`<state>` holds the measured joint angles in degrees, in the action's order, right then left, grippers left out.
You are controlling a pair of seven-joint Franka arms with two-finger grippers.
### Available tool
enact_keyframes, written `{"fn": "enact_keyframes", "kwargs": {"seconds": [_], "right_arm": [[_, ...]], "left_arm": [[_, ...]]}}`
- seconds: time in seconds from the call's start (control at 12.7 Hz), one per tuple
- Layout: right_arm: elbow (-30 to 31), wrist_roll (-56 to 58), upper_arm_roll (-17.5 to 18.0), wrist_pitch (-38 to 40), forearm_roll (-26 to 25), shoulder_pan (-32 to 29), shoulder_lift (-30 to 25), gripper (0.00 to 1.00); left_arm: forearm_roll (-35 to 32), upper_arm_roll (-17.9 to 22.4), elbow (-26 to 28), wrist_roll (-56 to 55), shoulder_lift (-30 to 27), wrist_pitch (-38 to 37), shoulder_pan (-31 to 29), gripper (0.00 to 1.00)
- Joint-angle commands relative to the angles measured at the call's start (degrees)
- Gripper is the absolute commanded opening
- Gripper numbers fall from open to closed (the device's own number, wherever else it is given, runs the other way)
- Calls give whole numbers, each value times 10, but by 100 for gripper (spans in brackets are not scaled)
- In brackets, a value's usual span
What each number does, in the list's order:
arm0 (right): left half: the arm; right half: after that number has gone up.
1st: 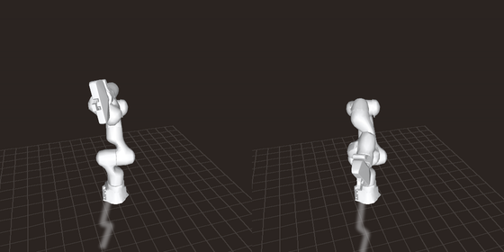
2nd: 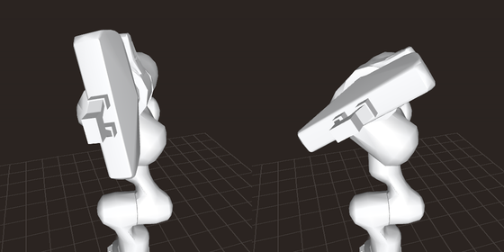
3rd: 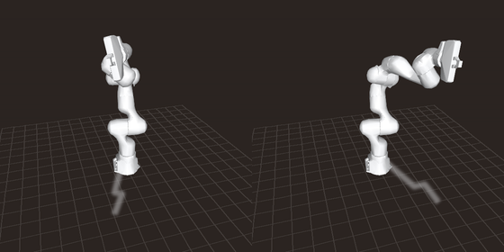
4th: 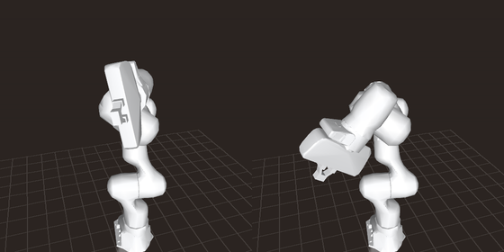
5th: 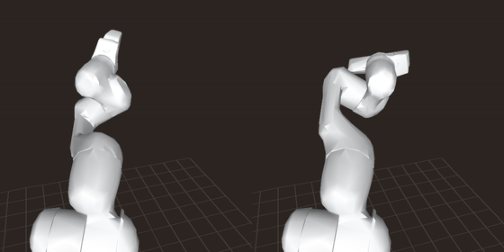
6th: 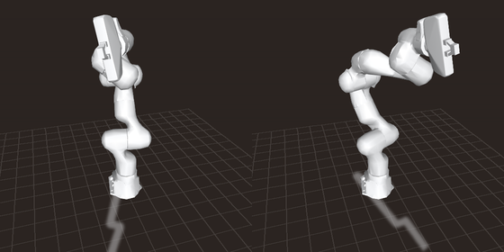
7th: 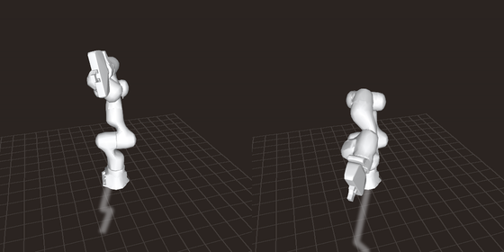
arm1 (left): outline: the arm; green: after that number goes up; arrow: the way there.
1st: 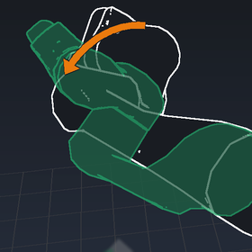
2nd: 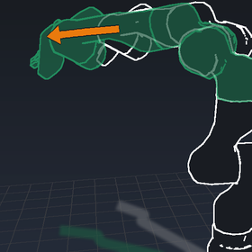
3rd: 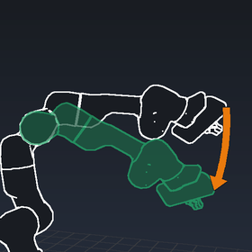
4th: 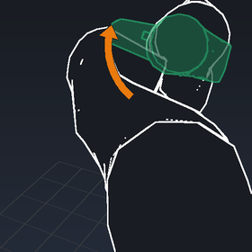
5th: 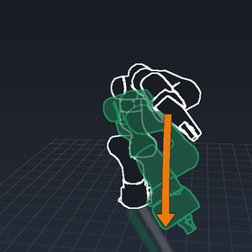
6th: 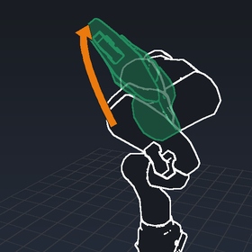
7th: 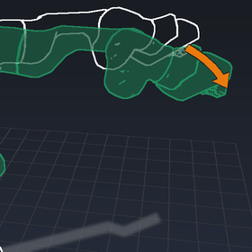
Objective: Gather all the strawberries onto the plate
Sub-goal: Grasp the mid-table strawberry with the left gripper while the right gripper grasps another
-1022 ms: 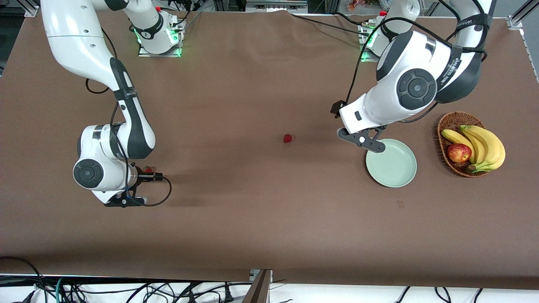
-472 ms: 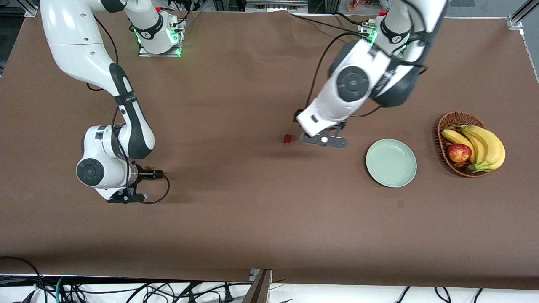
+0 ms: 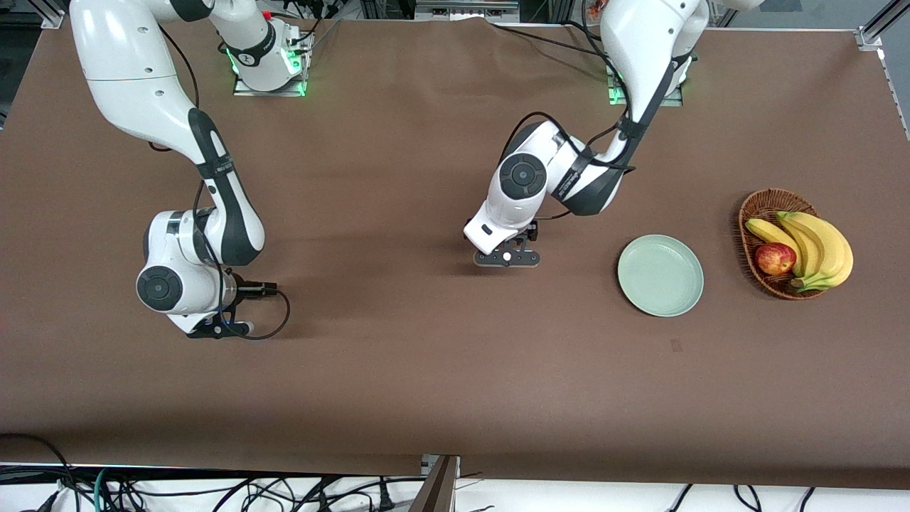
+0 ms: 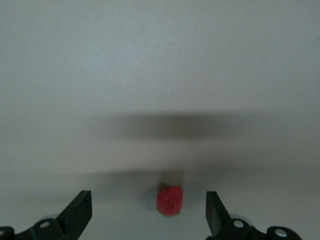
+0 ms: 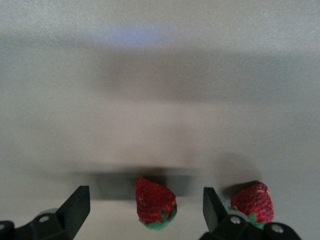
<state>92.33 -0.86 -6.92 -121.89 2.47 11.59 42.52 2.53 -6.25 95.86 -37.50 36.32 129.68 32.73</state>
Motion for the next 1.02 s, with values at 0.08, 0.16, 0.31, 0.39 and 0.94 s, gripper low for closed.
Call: {"fn": "enact_keyframes", "kwargs": {"seconds": [0.08,0.16,0.31,0.39,0.94], "right_arm": [[22,16,6,-11,15,-6,-13,80],[24,16,6,-11,15,-6,-14,72],[25,17,6,-10,15,-7,-15,71],[29,22,6,-10,15,-8,-18,71],[37,44,4,-9,15,-17,-26,44]], "left_arm": [[-15,3,60,-32,-4,55,15,100],[-14,2,62,-34,-4,62,19,100],[-11,1,62,-36,-4,63,28,100],[-9,-2,62,-36,-3,64,35,100],[-18,-1,62,-25,26,110,45,73]]}}
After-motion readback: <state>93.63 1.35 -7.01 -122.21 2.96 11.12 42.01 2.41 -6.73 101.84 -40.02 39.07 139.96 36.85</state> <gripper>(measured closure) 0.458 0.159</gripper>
